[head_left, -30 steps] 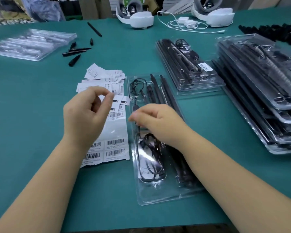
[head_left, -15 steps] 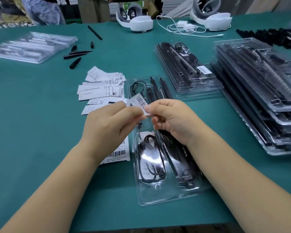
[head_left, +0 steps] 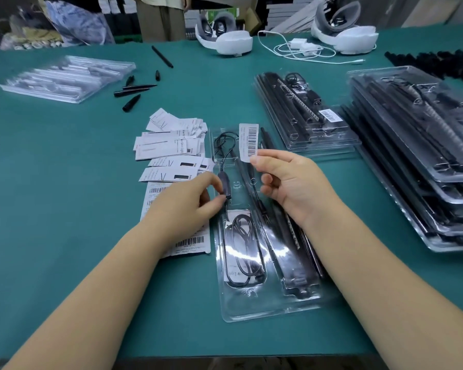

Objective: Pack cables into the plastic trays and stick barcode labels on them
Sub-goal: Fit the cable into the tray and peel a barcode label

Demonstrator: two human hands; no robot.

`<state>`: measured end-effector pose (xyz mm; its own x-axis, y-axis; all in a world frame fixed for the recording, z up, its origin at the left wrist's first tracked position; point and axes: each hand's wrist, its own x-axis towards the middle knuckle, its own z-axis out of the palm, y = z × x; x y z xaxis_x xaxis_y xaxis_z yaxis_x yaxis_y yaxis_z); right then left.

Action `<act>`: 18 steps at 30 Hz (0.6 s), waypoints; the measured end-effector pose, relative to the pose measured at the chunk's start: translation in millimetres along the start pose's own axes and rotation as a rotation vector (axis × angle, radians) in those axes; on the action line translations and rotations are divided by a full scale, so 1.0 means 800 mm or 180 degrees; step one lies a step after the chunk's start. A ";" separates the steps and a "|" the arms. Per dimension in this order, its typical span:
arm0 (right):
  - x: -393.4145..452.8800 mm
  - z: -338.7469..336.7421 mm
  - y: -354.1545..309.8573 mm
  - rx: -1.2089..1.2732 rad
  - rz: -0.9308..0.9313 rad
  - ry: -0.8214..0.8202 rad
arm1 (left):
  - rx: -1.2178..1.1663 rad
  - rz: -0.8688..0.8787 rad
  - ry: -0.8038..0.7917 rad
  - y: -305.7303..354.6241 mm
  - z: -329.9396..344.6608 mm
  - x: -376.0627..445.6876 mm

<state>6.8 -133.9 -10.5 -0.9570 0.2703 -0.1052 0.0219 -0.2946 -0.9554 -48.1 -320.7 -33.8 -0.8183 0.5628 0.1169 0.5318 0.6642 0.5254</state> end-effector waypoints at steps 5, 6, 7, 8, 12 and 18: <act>0.009 -0.018 -0.001 -0.1948 -0.0927 0.0274 | -0.0173 -0.0116 -0.0063 -0.001 -0.002 -0.001; 0.010 -0.018 0.001 -0.2273 -0.1016 0.0268 | -0.0214 -0.0182 -0.0078 -0.001 -0.003 0.000; 0.009 -0.018 0.002 -0.2465 -0.1029 0.0195 | -0.0274 -0.0281 -0.0092 -0.001 -0.004 0.002; 0.009 -0.017 0.003 -0.2555 -0.0951 0.0052 | -0.0364 -0.0406 -0.0129 0.000 -0.007 0.005; 0.007 -0.016 0.007 -0.3101 -0.0636 -0.0659 | -0.0412 -0.0888 -0.0712 0.006 -0.026 0.024; 0.002 -0.016 -0.004 -0.4036 -0.0751 -0.1054 | -0.0730 -0.1393 0.0044 0.016 -0.032 0.073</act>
<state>8.6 -120.6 -11.2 -0.9959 -0.0908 -0.0036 -0.0736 0.8288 -0.5546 -94.9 -291.8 1.6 -0.9578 0.2476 -0.1459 0.0771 0.7105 0.6994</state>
